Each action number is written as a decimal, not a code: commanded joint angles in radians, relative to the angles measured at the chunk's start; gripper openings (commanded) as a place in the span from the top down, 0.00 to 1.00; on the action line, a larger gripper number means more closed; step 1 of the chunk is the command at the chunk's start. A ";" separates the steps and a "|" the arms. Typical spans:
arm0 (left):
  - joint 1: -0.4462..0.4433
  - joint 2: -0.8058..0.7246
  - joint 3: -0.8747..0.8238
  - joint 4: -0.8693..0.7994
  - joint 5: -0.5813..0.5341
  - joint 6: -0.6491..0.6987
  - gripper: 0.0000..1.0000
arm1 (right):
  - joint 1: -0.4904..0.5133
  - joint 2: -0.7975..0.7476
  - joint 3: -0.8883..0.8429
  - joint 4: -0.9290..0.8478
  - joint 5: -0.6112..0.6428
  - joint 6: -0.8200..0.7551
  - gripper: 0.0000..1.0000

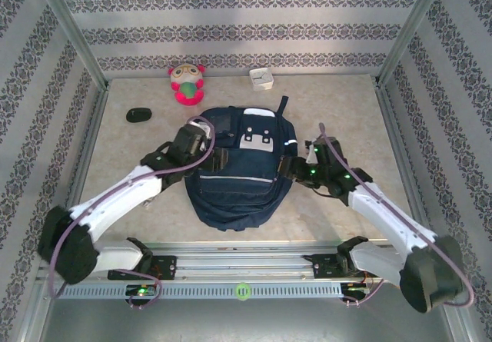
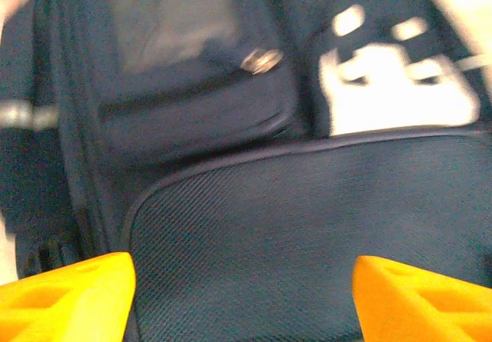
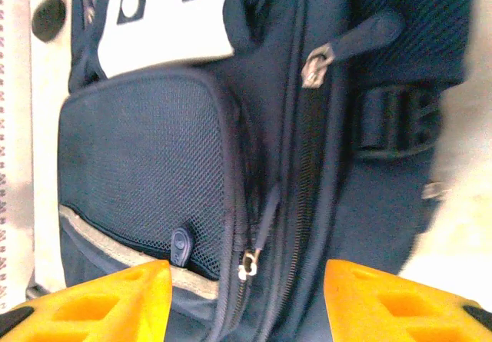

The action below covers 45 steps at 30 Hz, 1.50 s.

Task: Pack books, pencil case, and school supplies into a backpack

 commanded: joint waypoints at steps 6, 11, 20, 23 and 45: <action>-0.040 -0.045 0.022 -0.093 0.374 0.785 0.26 | -0.050 -0.130 0.054 -0.048 -0.038 -0.594 0.42; -0.174 0.091 0.077 -0.117 0.396 0.965 0.24 | -0.057 -0.125 0.060 -0.068 -0.304 -1.005 0.43; -0.220 0.243 0.095 0.045 0.336 0.992 0.24 | -0.069 -0.048 0.068 -0.076 -0.243 -1.253 0.44; -0.221 0.258 0.098 0.033 0.337 1.021 0.21 | -0.082 -0.008 0.074 -0.081 -0.239 -1.307 0.44; -0.141 0.055 -0.142 0.362 0.500 0.898 1.00 | -0.140 0.344 0.235 -0.168 -0.502 -1.813 0.46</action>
